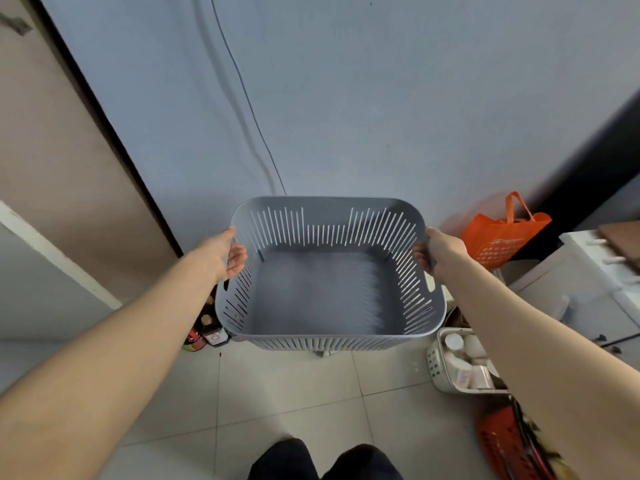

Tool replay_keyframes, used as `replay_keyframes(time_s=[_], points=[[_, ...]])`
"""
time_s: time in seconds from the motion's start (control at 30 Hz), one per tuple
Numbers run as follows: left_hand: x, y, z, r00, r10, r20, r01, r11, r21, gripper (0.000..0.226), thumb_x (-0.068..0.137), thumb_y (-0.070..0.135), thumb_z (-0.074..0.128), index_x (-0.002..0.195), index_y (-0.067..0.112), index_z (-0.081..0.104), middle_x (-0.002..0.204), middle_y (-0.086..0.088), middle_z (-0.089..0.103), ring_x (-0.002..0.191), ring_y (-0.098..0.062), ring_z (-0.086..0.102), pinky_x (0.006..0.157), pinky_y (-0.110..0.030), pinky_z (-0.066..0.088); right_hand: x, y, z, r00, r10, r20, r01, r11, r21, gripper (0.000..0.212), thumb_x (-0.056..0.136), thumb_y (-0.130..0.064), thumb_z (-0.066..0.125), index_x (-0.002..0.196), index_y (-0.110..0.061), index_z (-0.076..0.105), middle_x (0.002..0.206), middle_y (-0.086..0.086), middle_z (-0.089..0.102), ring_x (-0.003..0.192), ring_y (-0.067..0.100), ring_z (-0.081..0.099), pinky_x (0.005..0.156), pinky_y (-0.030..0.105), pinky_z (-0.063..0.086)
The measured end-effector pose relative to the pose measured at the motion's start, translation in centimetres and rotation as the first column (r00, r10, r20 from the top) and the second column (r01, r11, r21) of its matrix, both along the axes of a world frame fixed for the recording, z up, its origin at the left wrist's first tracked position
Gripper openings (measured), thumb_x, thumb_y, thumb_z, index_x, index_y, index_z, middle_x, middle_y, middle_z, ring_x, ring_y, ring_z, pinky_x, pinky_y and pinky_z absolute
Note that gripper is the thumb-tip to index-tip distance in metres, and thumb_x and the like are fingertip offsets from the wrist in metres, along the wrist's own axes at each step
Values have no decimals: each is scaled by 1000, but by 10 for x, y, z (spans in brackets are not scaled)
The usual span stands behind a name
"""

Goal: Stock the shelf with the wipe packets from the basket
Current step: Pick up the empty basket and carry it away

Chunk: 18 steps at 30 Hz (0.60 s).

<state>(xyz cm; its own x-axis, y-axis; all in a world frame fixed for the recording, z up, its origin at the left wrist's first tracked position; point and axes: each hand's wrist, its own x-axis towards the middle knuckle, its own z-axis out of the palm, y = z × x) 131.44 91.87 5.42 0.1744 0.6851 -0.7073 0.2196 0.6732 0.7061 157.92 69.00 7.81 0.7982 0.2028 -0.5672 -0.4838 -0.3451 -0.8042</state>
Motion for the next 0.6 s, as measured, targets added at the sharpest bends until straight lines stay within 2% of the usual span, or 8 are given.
replay_keyframes(time_s=[0.07,0.17,0.23,0.4,0.6], points=[[26,9,-2,1000,-6,-3,6,1000,-5,38,90,43,55,77,8,56,72,-4,57,63,-14,56,76,-30,51,28,9,-5,1000,-7,0,7,1000,-10,31,93,-34,53,81,-7,62,60,6,56,47,13,52,37,17,42],[64,21,-9,1000,-7,-17,7,1000,-12,38,90,43,54,76,7,56,71,-4,57,62,-14,56,65,-29,49,74,23,-17,1000,-10,-24,10,1000,-21,31,93,-34,54,81,-6,63,60,6,58,45,13,53,35,16,41],[91,28,-15,1000,8,-30,-9,1000,-18,38,91,43,54,74,8,55,70,-3,56,61,-14,55,63,-28,48,107,37,-28,999,8,-39,-10,999,-43,33,93,-34,53,80,-5,62,59,7,58,44,14,53,34,16,40],[146,36,-48,994,85,-69,-88,995,-43,42,91,45,51,71,8,54,67,-4,55,58,-14,53,75,-32,50,179,69,-59,995,96,-40,-100,990,-103,37,92,-36,51,73,-6,62,56,7,59,38,13,50,33,15,36],[193,47,-88,986,141,-94,-150,985,-91,46,92,47,49,70,8,54,67,-5,54,59,-14,52,69,-31,48,238,101,-92,982,185,-32,-188,968,-164,38,90,-36,53,70,-5,62,54,7,59,39,13,50,37,17,40]])
